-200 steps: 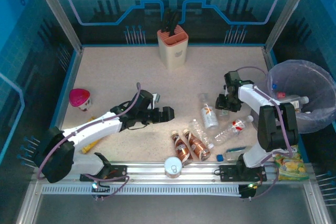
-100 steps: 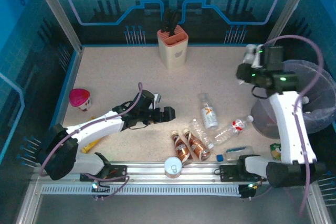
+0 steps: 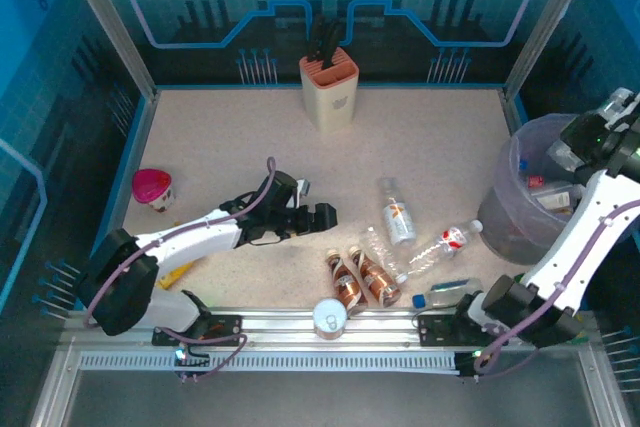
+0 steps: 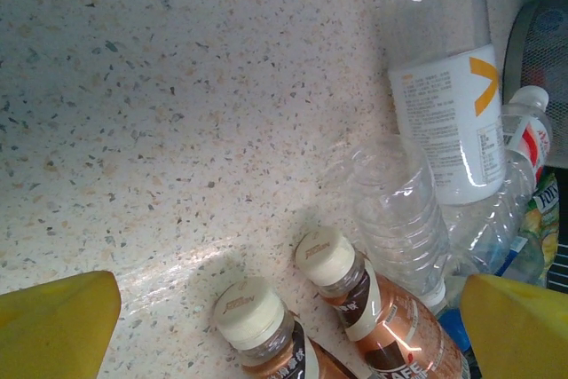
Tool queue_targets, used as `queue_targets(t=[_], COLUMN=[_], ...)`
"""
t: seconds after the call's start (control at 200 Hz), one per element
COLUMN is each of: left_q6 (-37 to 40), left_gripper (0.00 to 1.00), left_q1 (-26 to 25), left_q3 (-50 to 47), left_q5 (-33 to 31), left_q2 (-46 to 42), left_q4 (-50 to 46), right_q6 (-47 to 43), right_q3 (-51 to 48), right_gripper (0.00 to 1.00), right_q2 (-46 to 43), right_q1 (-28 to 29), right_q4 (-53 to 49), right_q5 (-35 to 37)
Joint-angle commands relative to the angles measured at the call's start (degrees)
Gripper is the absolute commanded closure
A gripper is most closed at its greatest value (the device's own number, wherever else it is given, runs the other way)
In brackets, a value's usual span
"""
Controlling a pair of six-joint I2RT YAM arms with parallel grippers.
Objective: Put the plastic bottles in the bin
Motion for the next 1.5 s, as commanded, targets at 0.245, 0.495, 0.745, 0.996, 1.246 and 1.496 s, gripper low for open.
queue_targets(t=[0.245, 0.495, 0.745, 0.996, 1.246, 1.496], left_q6=[0.7, 1.2, 0.9, 0.9, 0.9, 1.5], left_gripper=[0.01, 0.01, 0.01, 0.01, 0.01, 0.01], left_q1=[0.4, 0.4, 0.4, 0.3, 0.4, 0.4], left_q3=[-0.3, 0.0, 0.3, 0.3, 0.7, 1.8], left_q5=[0.4, 0.3, 0.4, 0.2, 0.8, 1.1], left_q2=[-1.4, -1.2, -1.0, -1.2, -0.3, 0.1], left_q4=[-0.2, -0.7, -0.9, -1.0, -0.2, -0.5], right_q6=[3.4, 4.5, 5.3, 3.3, 1.0, 0.6], right_q3=[-12.6, -22.8, -29.2, -22.0, -11.4, -5.5], right_gripper=[1.00, 1.00, 0.73, 0.07, 0.00, 0.00], right_q2=[6.0, 6.4, 4.4, 0.1, -1.8, -4.2], right_q1=[-2.1, -0.2, 2.2, 2.5, 4.1, 12.9], right_q4=[6.4, 11.9, 15.8, 9.7, 1.7, -4.8], right_q5=[-2.7, -1.4, -1.1, 1.5, 1.3, 5.3])
